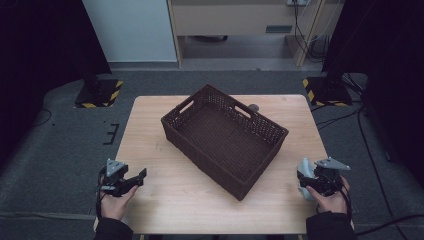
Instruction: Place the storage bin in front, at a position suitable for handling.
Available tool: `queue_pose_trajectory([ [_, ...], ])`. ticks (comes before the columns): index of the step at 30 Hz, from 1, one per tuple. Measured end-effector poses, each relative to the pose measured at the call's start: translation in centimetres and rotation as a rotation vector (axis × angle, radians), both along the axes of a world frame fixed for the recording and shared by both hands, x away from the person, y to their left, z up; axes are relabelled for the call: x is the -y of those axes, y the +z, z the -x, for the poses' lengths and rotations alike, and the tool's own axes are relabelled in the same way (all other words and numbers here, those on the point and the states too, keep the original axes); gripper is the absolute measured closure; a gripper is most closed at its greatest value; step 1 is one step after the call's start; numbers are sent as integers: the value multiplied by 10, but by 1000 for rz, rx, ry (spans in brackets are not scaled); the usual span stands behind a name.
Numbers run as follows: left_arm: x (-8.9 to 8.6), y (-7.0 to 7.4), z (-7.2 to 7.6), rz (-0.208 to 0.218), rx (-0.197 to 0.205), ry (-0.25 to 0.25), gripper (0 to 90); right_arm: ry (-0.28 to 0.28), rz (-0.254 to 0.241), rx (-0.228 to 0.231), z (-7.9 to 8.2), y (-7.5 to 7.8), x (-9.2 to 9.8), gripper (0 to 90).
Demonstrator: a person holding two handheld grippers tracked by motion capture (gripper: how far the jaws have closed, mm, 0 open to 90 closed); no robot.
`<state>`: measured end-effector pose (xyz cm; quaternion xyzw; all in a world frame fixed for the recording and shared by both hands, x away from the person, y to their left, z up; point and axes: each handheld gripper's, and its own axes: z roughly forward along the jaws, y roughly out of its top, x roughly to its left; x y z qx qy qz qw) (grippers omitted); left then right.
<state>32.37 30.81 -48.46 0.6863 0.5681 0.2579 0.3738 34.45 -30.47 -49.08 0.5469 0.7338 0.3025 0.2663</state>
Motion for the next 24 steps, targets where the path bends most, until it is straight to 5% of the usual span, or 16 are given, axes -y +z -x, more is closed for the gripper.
queue_pose_trajectory([
  [17, 7, -2, -3, -3, -5, -27, 266, 19, 14, -148, -3, -20, 4, 543],
  [18, 8, -2, -4, -6, -7, -32, 266, 34, 16, -162, -3, -21, 4, 645],
  [24, 10, -3, -5, 2, -10, -38, 269, 52, -2, -186, -7, -19, 4, 829],
])
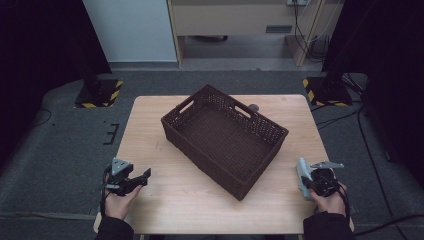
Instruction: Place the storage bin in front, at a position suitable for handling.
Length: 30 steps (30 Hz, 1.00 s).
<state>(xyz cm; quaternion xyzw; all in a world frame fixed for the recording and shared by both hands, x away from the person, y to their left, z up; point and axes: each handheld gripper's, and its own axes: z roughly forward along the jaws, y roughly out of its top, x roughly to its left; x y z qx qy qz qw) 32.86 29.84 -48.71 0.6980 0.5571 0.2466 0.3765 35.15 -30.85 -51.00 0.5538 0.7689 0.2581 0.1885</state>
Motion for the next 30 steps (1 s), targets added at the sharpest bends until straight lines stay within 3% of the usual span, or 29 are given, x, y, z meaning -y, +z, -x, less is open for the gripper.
queue_pose_trajectory([
  [2, 0, 0, -1, -1, 0, -1, 270, 3, 1, -2, -1, 2, -1, 832],
  [3, 0, -1, -1, -3, -1, 2, 273, -6, -7, 46, -8, 7, 0, 833],
  [5, 0, -1, -2, -3, -3, 3, 275, -22, -35, 73, -16, 10, 2, 833],
  [7, -1, -1, -2, -6, -1, 0, 277, -27, -51, 75, -21, 9, 2, 832],
  [8, -1, -1, -2, -7, -1, -1, 279, -28, -62, 49, -25, 3, 3, 830],
  [12, -1, -1, -3, -6, -4, 1, 279, -36, -54, 25, -26, -3, 3, 824],
  [15, 0, -1, -3, -12, -3, -5, 279, -59, -82, 17, -26, -6, 9, 795],
  [19, 1, 0, -3, -13, 1, -8, 278, -60, -51, 39, -26, -6, 9, 667],
  [20, 0, 0, -3, -11, 2, -8, 278, -67, -45, 59, -25, -4, 9, 592],
  [22, 0, 0, -3, -12, 0, -8, 278, -70, -46, 77, -24, -2, 9, 560],
  [25, -2, 1, -4, -8, 2, -5, 279, -68, -41, 164, -22, 11, 6, 433],
  [26, -2, 2, -4, -10, 4, -7, 279, -68, -41, 164, -22, 11, 6, 433],
  [27, -2, 2, -5, -8, 4, -6, 281, -56, -46, 201, -20, 21, 3, 390],
  [29, -2, 3, -6, -9, 4, -8, 283, -52, -50, 207, -19, 25, 2, 383],
  [30, -2, 5, -8, -12, 7, -6, 285, -35, -67, 245, -18, 36, -4, 357],
])
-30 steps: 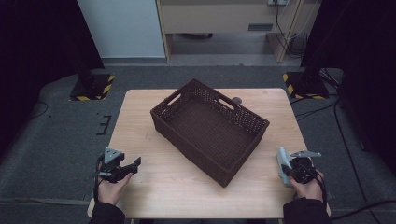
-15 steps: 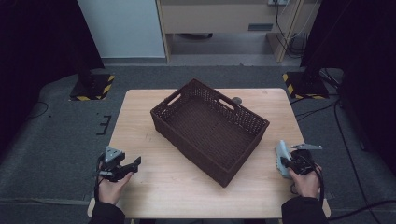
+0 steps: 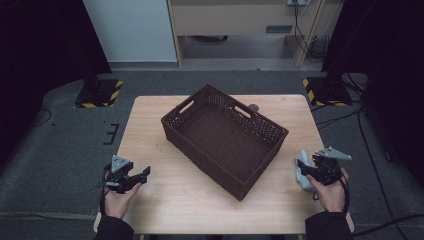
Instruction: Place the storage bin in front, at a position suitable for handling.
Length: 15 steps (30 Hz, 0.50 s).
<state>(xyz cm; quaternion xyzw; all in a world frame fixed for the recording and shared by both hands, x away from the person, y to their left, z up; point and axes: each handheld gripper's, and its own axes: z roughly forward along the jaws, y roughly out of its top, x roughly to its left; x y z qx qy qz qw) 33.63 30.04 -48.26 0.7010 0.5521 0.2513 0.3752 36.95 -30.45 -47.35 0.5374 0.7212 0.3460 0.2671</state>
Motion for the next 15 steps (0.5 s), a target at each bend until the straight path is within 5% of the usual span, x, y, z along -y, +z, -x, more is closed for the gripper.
queue_pose_trajectory([
  [10, 2, 18, -16, -3, 36, -5, 308, 107, -124, 75, 0, 37, -46, 325],
  [15, 2, 27, -28, 6, 58, 1, 319, 86, -182, 94, -7, 46, -68, 301],
])
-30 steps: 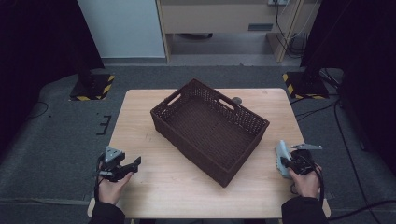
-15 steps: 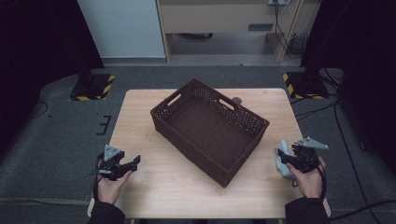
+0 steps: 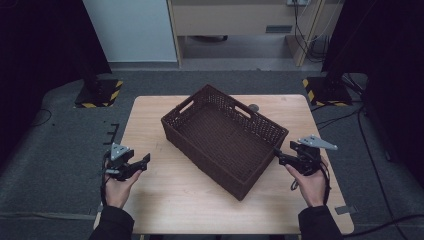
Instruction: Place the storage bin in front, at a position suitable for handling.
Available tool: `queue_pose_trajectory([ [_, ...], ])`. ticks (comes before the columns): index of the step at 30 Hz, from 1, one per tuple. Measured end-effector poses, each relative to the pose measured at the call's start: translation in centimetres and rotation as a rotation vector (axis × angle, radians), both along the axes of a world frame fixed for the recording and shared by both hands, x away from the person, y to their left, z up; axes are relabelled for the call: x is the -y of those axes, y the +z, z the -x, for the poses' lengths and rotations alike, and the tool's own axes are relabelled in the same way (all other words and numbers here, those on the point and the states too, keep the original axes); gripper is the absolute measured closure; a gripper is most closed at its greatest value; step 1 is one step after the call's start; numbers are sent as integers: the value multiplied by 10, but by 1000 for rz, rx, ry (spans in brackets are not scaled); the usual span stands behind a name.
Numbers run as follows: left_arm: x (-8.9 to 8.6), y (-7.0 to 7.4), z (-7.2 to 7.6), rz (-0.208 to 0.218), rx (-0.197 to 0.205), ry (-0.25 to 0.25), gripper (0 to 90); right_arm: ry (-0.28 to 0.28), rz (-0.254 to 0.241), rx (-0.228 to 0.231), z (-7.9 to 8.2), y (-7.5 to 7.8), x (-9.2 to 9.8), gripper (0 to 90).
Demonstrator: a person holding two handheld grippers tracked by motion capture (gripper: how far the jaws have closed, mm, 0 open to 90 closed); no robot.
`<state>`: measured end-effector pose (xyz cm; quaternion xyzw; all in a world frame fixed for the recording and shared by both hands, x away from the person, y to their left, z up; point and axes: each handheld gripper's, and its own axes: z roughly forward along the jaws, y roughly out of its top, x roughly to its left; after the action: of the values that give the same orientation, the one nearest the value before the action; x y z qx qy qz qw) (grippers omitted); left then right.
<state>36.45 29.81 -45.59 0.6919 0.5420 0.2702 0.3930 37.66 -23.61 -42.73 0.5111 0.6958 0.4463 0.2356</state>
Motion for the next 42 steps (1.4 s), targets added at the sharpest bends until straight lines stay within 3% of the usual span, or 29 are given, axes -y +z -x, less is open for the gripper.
queue_pose_trajectory([
  [3, 1, 6, -7, 0, 16, -7, 325, -8, 0, -18, -8, -1, -14, 285],
  [10, 0, 18, -10, -8, 35, -44, 325, -21, 84, -63, -18, -14, -27, 297],
  [13, -5, 23, -7, -19, 37, -62, 325, -21, 66, -58, -20, -17, -26, 305],
  [24, -13, 29, -13, -25, 33, -60, 320, -32, 116, -24, -36, -21, -27, 347],
  [35, -2, 30, -43, -32, 22, -70, 312, -10, 110, 6, -57, -25, -20, 376],
  [42, 9, 30, -60, 9, 38, -76, 316, -18, 116, 21, -67, -28, -21, 401],
])
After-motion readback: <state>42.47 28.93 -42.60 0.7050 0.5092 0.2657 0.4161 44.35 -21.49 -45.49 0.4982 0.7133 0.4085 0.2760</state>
